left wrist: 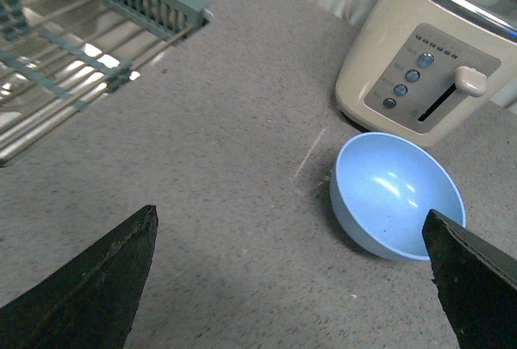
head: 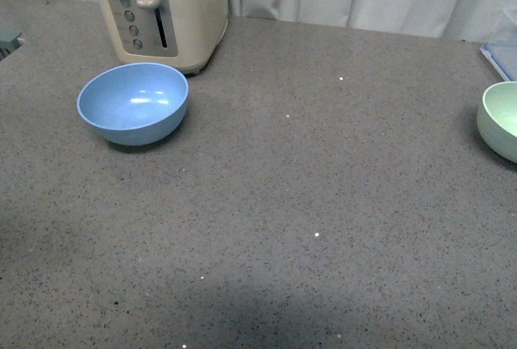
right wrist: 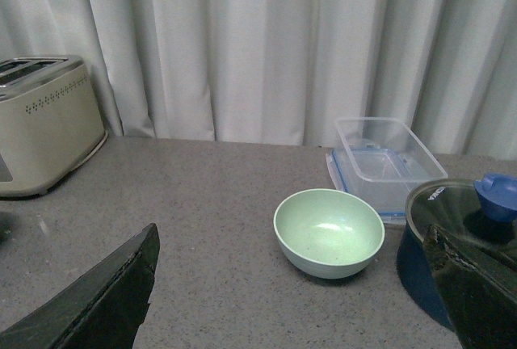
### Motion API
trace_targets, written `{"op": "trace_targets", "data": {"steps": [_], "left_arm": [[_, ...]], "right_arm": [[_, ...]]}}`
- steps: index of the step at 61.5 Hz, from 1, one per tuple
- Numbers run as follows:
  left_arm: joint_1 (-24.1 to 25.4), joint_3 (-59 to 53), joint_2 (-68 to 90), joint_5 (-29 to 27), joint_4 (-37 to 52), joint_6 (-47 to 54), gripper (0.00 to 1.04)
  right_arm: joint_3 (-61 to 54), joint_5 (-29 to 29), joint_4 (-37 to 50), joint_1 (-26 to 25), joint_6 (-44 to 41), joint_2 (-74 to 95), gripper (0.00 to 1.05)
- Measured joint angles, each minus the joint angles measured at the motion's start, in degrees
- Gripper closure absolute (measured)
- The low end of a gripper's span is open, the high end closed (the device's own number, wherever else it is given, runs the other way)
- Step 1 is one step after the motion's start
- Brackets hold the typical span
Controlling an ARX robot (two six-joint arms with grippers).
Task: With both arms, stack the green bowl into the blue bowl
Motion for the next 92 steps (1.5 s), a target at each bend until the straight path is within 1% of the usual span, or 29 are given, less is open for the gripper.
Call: {"op": "trace_targets", "data": {"steps": [6,16,24,26,27,31,41,60,65,74,92], "left_arm": [[-0.94,7.04,13.68,0.87,-0.13,-3.76,0.06],[-1.99,15.65,26.80,1.03,-3.32,-9.33,0.06],[-2.69,21.33,32.61,1.27,-5.75,-12.90,0.06],[-2.95,22.71,33.83,1.73,-6.71,-13.77,0.06],[-3.17,24.26,34.97,3.08,-8.15,-15.21,0.06],[-3.69,26.91,36.87,4.09,-10.67,-17.03,0.06],[-4.85,32.72,40.87,3.67,-14.16,-18.43,0.06],[-5.44,38.05,46.47,3.15,-15.67,-18.43,0.06],[-5.42,38.84,48.19,1.70,-15.91,-18.03,0.06],[-5.38,40.35,51.17,2.27,-16.66,-17.75,0.06],[-5.57,41.75,52.33,2.86,-18.10,-17.75,0.06]], "right_arm": [[0.00,-0.07,0.00,0.00,0.00,0.00,0.09],[0.00,-0.07,0.00,0.00,0.00,0.00,0.09],[0.00,-0.07,0.00,0.00,0.00,0.00,0.09],[0.00,-0.07,0.00,0.00,0.00,0.00,0.09],[0.00,-0.07,0.00,0.00,0.00,0.00,0.09],[-0.02,-0.07,0.00,0.00,0.00,0.00,0.09],[0.00,-0.07,0.00,0.00,0.00,0.00,0.09],[-0.02,-0.07,0.00,0.00,0.00,0.00,0.09],[0.00,-0.07,0.00,0.00,0.00,0.00,0.09],[-0.02,-0.07,0.00,0.00,0.00,0.00,0.09],[-0.02,-0.07,0.00,0.00,0.00,0.00,0.09]]}}
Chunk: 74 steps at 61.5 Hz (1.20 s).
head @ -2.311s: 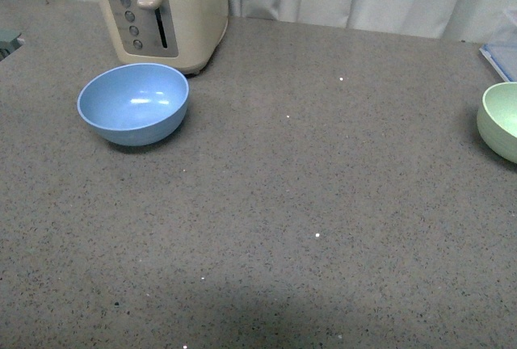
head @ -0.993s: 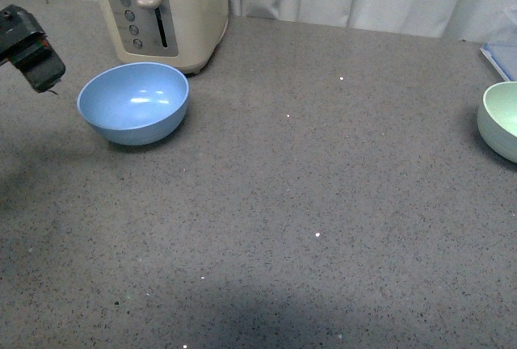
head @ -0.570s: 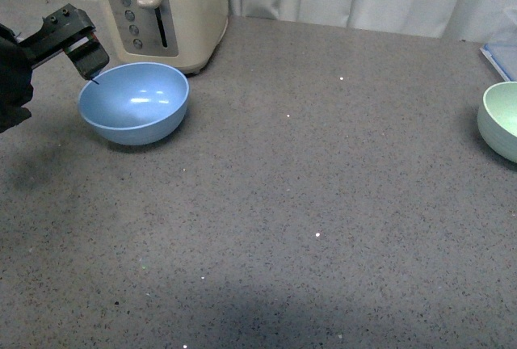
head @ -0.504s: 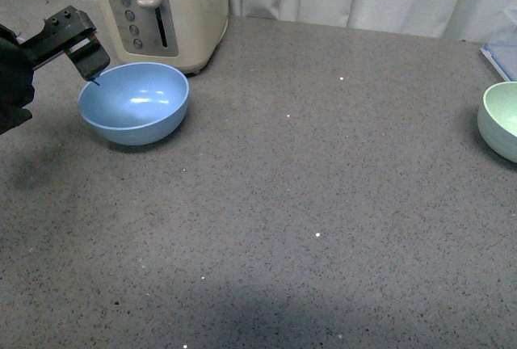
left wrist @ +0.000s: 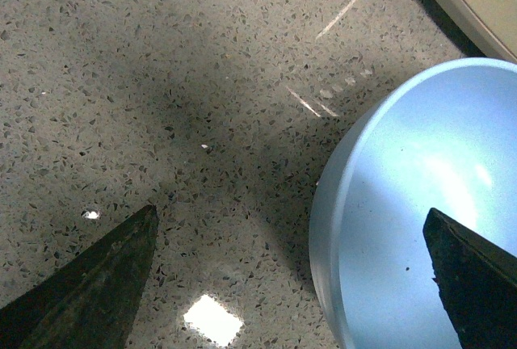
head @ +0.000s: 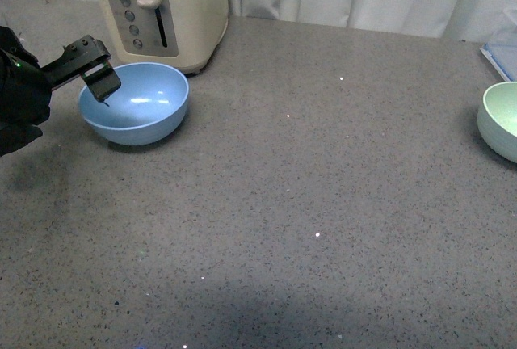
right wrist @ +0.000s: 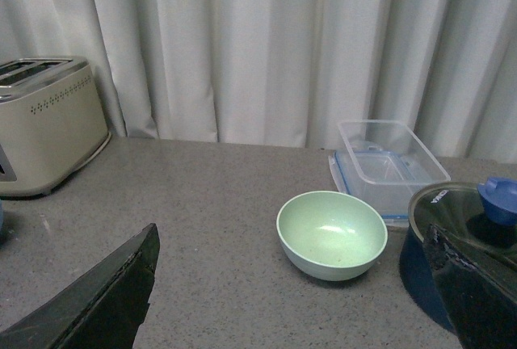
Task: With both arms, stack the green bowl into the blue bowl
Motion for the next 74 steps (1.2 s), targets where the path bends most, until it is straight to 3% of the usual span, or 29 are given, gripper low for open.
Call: {"op": "trace_targets", "data": {"steps": [21,26,57,74], "left_arm": [[-0.61,0.35,0.79,2.25,-2.05,0.00,0.06],[-0.61,0.61,0.90,2.29,-2.58,0.11,0.24],[-0.39,0.79,1.05,3.69,-3.28,0.13,1.00],[-1.81,1.03,0.17,5.33,-5.27,0.96,1.01]], "right_arm": [[0.00,0.00,0.00,0.00,0.00,0.00,0.09],[0.00,0.00,0.00,0.00,0.00,0.00,0.09],[0.00,0.00,0.00,0.00,0.00,0.00,0.09],[0.02,0.00,0.00,0.00,0.00,0.00,0.09]]}}
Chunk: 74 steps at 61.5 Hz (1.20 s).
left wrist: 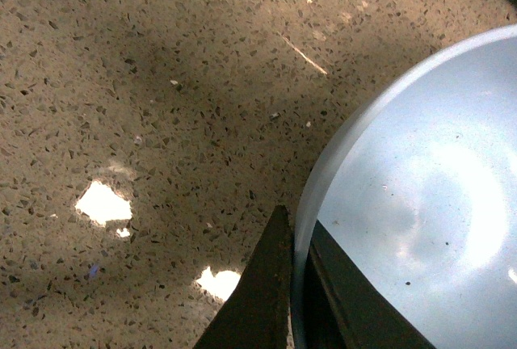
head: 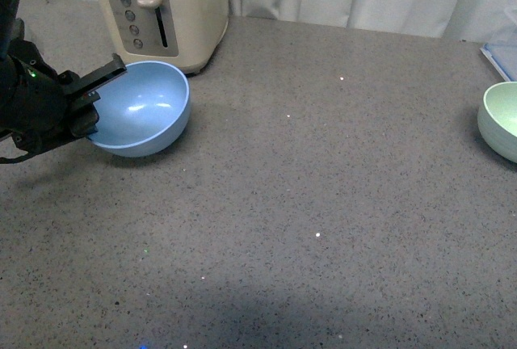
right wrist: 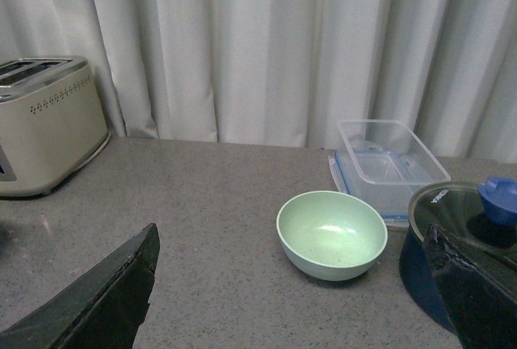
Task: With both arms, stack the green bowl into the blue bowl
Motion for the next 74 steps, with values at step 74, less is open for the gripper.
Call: {"op": "trace_targets", "data": {"steps": [74], "left_arm": [[-25.59,-3.83,-3.15,1.86,-2.45,12.26,1.01]], "right_arm": [[-0.02,0.00,0.00,0.00,0.00,0.00,0.09]]}}
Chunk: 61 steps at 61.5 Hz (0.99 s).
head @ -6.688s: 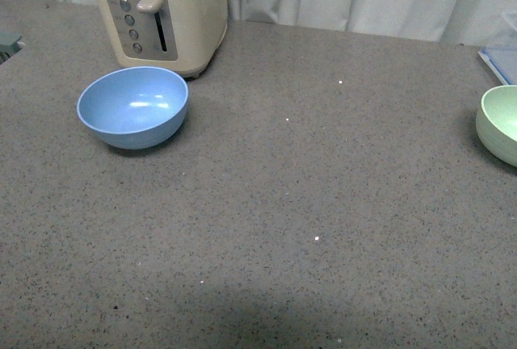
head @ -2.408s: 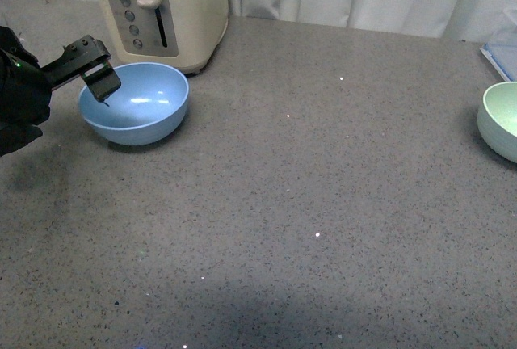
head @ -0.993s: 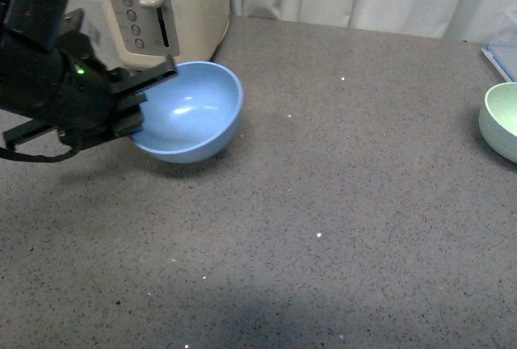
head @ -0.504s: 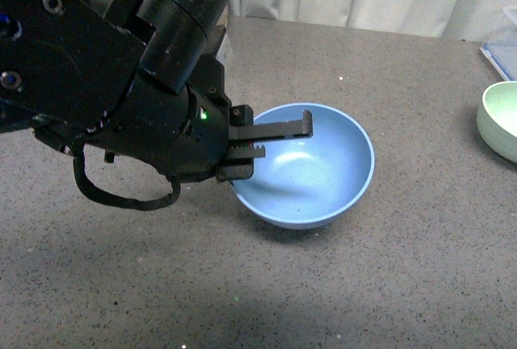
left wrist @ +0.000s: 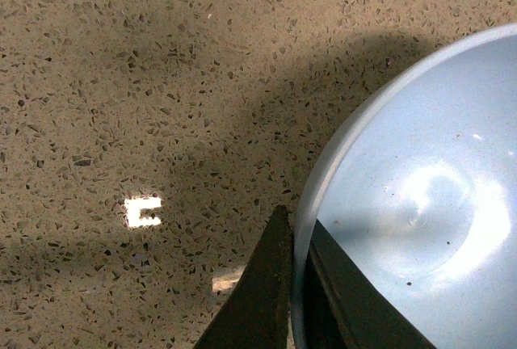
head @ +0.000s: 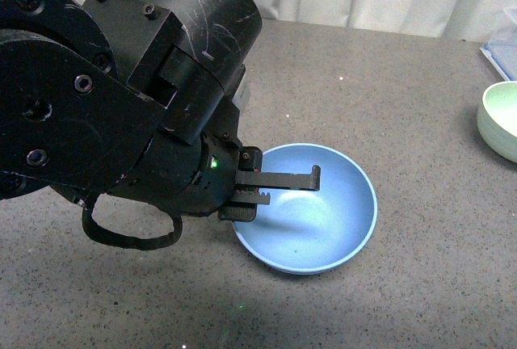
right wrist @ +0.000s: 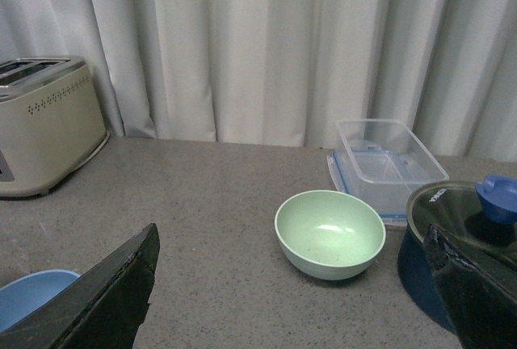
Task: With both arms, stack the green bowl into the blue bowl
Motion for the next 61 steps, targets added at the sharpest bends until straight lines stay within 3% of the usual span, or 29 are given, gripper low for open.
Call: {"op": "trace_targets", "data": {"steps": [5,15,21,29,34,45,57,61], "left_arm": [[0.50,0.00,0.00,0.59,-0.22,-0.68,0.93],[3.32,-0.07,-3.34,0.13,-0.74,-5.14,0.61],[5.35,-0.74,-7.30,-1.14,0.31,-6.97,0.47],[9.18,-3.15,-13.27,-2.16,2.25,-9.01,0.25],[13.92,-7.87,-17.92,-3.52,5.77,-9.86,0.05],[18.80,-15.74,-21.94,-6.95,11.30,-7.93,0.06],[19.93,-23.06,-25.86,-8.74,16.79,-5.92,0.06],[20.35,-27.19,-22.77,-9.38,32.79,0.17,0.16]], "right_arm": [[0.02,0.00,0.00,0.00,0.00,0.00,0.09],[0.00,0.00,0.00,0.00,0.00,0.00,0.09],[0.02,0.00,0.00,0.00,0.00,0.00,0.09],[0.00,0.00,0.00,0.00,0.00,0.00,0.09],[0.02,0.00,0.00,0.00,0.00,0.00,0.09],[0.02,-0.02,0.00,0.00,0.00,0.00,0.09],[0.00,0.00,0.00,0.00,0.00,0.00,0.09],[0.02,-0.02,0.00,0.00,0.00,0.00,0.09]]}}
